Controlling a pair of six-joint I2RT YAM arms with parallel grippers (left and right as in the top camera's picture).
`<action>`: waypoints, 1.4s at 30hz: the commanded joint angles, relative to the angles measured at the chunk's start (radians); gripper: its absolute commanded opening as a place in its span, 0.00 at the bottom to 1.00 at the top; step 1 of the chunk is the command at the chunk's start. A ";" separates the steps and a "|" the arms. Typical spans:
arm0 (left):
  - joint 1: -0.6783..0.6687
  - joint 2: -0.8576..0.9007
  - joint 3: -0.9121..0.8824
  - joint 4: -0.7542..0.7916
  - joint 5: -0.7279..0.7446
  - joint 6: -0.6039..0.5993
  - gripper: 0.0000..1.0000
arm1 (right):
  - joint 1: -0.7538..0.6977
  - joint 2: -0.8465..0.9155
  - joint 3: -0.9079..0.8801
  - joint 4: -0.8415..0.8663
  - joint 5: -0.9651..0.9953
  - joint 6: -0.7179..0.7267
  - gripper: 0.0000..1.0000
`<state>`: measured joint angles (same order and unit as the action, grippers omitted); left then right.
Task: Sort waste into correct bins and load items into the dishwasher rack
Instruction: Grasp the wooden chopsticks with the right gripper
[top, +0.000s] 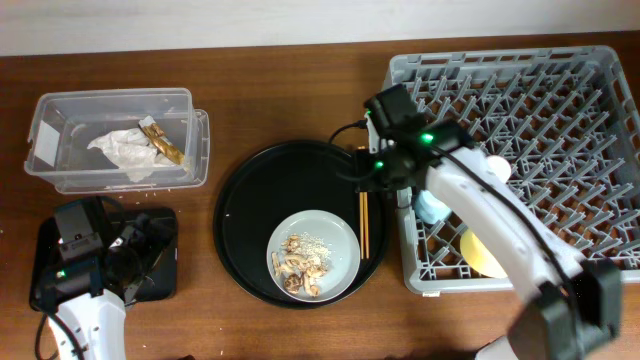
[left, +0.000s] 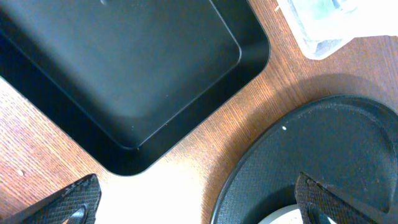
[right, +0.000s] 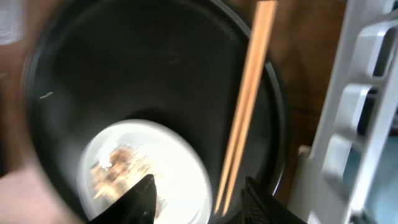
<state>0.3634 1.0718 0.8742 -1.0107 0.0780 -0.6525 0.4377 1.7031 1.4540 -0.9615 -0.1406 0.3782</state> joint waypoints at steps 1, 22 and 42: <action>0.006 0.000 0.000 -0.001 0.004 -0.010 0.99 | 0.008 0.110 0.011 0.034 0.085 0.072 0.40; 0.006 0.000 0.000 -0.001 0.004 -0.010 0.99 | 0.141 0.308 0.008 0.196 0.363 0.315 0.38; 0.006 0.000 0.000 -0.001 0.004 -0.010 0.99 | 0.123 0.365 0.008 0.192 0.388 0.314 0.42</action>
<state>0.3634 1.0718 0.8742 -1.0103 0.0780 -0.6529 0.5655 2.0491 1.4548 -0.7692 0.2241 0.6811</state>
